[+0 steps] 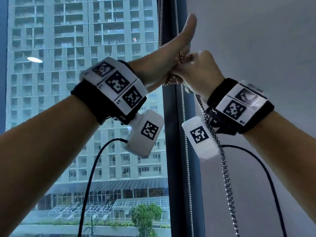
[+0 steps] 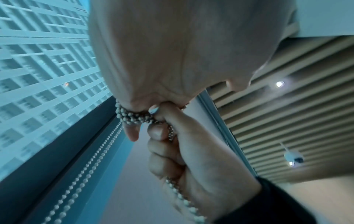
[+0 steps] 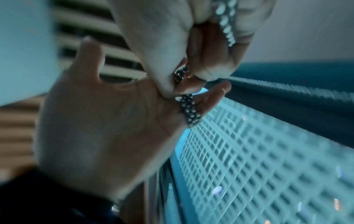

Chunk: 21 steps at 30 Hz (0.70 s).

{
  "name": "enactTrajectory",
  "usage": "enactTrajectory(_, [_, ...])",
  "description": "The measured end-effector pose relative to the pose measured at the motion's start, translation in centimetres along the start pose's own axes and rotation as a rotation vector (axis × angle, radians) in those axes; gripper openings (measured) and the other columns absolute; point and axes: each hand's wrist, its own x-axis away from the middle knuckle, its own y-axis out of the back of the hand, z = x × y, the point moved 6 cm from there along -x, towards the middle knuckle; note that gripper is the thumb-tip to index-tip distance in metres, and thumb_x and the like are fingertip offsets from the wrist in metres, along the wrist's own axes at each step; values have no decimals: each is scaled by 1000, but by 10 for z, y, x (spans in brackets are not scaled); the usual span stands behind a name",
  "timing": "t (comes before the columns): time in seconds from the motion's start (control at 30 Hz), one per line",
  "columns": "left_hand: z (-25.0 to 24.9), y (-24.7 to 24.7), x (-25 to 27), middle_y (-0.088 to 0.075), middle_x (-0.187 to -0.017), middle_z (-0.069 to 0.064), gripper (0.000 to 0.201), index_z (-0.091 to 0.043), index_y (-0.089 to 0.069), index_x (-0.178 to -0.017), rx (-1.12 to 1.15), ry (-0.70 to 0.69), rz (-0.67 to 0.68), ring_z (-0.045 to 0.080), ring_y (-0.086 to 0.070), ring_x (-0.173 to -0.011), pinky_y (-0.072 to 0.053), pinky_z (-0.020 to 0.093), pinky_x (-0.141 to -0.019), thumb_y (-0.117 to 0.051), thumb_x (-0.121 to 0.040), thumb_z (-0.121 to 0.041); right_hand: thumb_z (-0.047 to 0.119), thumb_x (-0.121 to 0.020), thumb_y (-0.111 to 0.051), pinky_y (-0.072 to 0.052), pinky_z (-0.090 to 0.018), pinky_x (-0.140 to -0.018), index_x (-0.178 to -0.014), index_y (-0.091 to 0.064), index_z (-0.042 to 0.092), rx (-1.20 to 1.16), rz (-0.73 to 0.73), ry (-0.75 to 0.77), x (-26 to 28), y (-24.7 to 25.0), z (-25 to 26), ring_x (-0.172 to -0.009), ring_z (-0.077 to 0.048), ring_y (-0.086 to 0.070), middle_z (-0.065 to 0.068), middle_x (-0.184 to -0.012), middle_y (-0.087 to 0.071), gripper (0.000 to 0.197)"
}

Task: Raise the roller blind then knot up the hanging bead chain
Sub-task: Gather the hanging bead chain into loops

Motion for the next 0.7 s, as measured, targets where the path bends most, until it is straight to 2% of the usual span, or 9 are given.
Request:
enactTrajectory(0.1, [8, -9, 4, -67, -103, 26, 75, -13, -57, -81, -268, 8, 16, 31, -68, -87, -50, 14, -75, 6, -96, -51, 1, -87, -59, -22, -21, -37, -55, -54, 3, -146, 71, -149, 10, -8, -20, -32, -15, -33, 1, -35, -47, 32])
enactTrajectory(0.17, [14, -10, 3, -66, -88, 28, 78, 3, -60, -83, -309, -11, -6, 19, -64, -67, -46, 11, -64, 2, -100, -40, 1, -90, -54, -23, -19, -36, -67, -60, 0, -257, 90, -209, 16, -13, -29, -37, -13, -32, 1, -41, -48, 23])
enactTrajectory(0.23, [17, -4, -2, -56, -84, 28, 60, 3, -55, -90, -198, -4, -70, 17, -54, -59, -42, 15, -56, -9, -103, -34, 0, -92, -52, -23, -18, -35, -69, -58, 5, -390, 101, -209, 20, -15, -31, -37, -9, -31, 0, -45, -49, 24])
enactTrajectory(0.3, [21, 0, -8, -53, -84, 23, 57, 12, -45, -125, -75, 18, -74, 22, -48, -63, -41, 22, -59, -16, -102, -31, 1, -94, -53, -21, -17, -35, -69, -57, 7, -471, 106, -170, 22, -14, -31, -36, -7, -29, 0, -46, -49, 26])
enactTrajectory(0.37, [20, 0, -10, -52, -92, 21, 68, 7, -23, -144, -15, 8, -54, 25, -43, -70, -39, 26, -64, -19, -90, -33, 3, -94, -55, -21, -17, -35, -72, -58, 7, -487, 92, -153, 23, -14, -33, -34, -6, -28, 1, -44, -48, 22])
enactTrajectory(0.47, [17, -2, -7, -46, -104, 21, 79, -8, -17, -150, -11, 15, -48, 25, -40, -73, -36, 29, -67, -21, -75, -32, 5, -95, -55, -21, -16, -34, -83, -61, 5, -540, 72, -169, 23, -13, -37, -35, -6, -27, 2, -43, -47, 13])
enactTrajectory(0.57, [17, 0, -8, -50, -110, 32, 79, 3, -23, -147, -19, 27, -29, 25, -45, -76, -39, 32, -71, -30, -74, -26, 8, -94, -58, -21, -16, -34, -91, -63, 3, -576, 51, -184, 23, -13, -40, -42, -11, -28, -4, -48, -50, 8])
enactTrajectory(0.63, [19, 1, -9, -50, -127, 37, 80, 2, -22, -148, -114, 33, -7, 27, -50, -83, -40, 38, -78, -39, -70, -11, 9, -94, -59, -22, -16, -34, -85, -64, 5, -561, 43, -181, 24, -12, -43, -40, -11, -30, -9, -52, -49, 11])
enactTrajectory(0.7, [20, 1, -11, -54, -122, 30, 88, -8, -16, -151, -195, 40, 63, 23, -54, -81, -44, 31, -74, -39, -68, 8, 9, -94, -58, -23, -15, -34, -87, -64, 5, -557, 48, -189, 24, -11, -46, -46, -15, -32, -8, -50, -49, 10])
